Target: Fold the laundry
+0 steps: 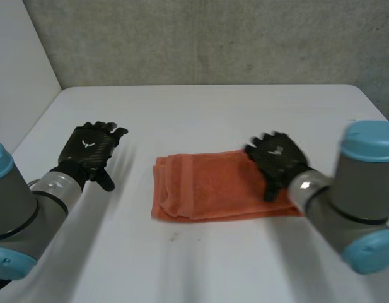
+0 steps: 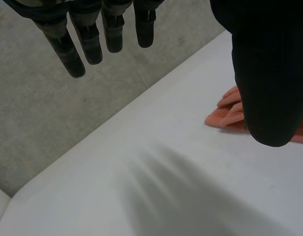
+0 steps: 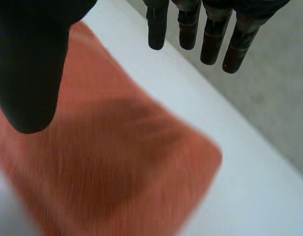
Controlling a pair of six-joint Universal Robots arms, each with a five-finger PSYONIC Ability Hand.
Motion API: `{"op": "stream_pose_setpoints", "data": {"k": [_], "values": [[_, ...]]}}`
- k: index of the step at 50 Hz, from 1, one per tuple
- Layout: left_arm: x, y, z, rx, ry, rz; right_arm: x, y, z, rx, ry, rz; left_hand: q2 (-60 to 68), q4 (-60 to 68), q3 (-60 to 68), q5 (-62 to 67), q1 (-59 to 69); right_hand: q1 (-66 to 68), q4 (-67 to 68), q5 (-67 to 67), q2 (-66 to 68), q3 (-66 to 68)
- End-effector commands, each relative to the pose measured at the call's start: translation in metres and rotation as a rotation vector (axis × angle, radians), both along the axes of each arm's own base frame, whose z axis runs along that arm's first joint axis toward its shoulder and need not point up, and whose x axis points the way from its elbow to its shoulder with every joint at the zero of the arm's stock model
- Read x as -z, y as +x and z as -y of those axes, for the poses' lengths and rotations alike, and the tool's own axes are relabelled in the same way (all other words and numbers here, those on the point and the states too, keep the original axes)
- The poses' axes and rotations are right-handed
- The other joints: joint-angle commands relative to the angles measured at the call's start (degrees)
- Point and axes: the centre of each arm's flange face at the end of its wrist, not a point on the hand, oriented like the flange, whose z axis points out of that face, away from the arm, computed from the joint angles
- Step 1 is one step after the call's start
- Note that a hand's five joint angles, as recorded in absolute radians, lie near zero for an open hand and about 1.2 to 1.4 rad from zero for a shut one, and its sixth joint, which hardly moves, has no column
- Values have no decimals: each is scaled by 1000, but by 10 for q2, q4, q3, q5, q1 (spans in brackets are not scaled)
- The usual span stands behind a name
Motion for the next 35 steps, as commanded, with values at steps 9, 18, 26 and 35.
{"op": "stream_pose_setpoints", "data": {"k": [9,18,26,35], "values": [[1,-3,-3,9,3,1,41,-60,31,74,120,59,-14,-17,-23,-27,-12,682,666,664,671,676],[-9,-2,-5,4,-26,-6,5,-17,36,-25,-33,68,-14,-17,-23,-27,-12,682,666,664,671,676],[-41,-11,-10,31,-102,-67,-36,83,-27,-314,-180,122,-14,-17,-23,-27,-12,682,666,664,671,676],[-62,-25,-13,48,-92,-205,26,139,-96,-547,-140,-29,-14,-17,-23,-27,-12,501,485,483,490,495]]}}
